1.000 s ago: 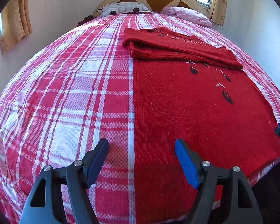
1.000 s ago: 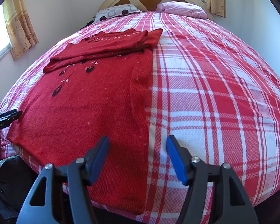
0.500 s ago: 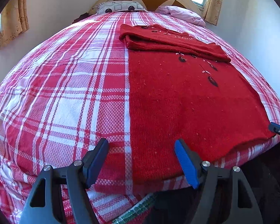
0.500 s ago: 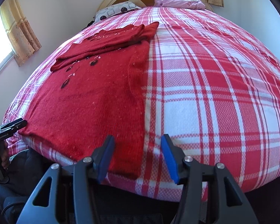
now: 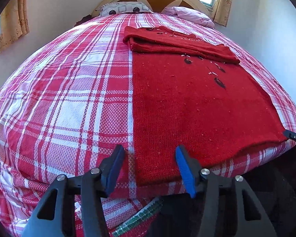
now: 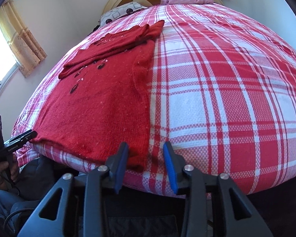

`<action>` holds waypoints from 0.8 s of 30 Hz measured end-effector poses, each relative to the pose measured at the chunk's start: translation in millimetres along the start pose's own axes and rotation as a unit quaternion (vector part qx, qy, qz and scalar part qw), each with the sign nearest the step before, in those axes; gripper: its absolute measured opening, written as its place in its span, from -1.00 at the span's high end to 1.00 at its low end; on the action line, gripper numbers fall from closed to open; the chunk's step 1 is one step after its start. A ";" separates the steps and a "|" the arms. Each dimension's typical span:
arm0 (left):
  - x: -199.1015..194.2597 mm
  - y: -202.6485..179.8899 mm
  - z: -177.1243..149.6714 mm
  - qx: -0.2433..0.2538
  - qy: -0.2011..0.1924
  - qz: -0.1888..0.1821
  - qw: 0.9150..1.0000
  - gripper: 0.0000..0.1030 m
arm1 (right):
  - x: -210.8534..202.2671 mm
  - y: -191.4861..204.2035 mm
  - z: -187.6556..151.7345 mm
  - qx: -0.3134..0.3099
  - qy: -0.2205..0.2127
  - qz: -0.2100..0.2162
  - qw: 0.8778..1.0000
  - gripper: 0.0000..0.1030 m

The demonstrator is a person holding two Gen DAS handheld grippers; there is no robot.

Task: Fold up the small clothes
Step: 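Close both grippers on the sweater hem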

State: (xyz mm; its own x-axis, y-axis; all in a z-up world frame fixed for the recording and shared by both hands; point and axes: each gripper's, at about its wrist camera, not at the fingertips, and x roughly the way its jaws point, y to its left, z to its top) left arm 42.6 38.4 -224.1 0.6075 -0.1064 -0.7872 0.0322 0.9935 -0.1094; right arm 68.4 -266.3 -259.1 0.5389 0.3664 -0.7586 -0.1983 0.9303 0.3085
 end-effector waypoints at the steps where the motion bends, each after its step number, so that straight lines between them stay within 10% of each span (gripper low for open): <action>1: 0.0 -0.6 -0.5 0.001 0.000 -0.001 1.000 -0.08 | 0.7 1.6 -0.9 -0.002 0.002 0.004 1.000 0.35; 8: 0.4 -0.1 -1.4 0.003 0.002 -0.013 1.000 0.01 | 3.2 -0.5 -1.5 0.001 0.006 0.014 1.000 0.61; 11: -2.0 4.2 1.2 -0.002 0.003 -0.027 1.000 0.84 | 2.6 1.0 -1.7 0.001 0.005 0.022 1.000 0.72; 24: -2.6 10.9 0.1 -0.033 0.013 -0.046 0.998 0.75 | -2.7 -4.2 -0.6 0.012 -0.003 0.038 0.999 0.74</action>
State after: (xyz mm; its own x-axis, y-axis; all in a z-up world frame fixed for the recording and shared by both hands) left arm 41.4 49.5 -223.1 0.5841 -0.1984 -0.7870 0.0345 0.9749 -0.2201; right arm 67.3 -271.2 -258.7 0.5284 0.4357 -0.7286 -0.2187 0.8992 0.3790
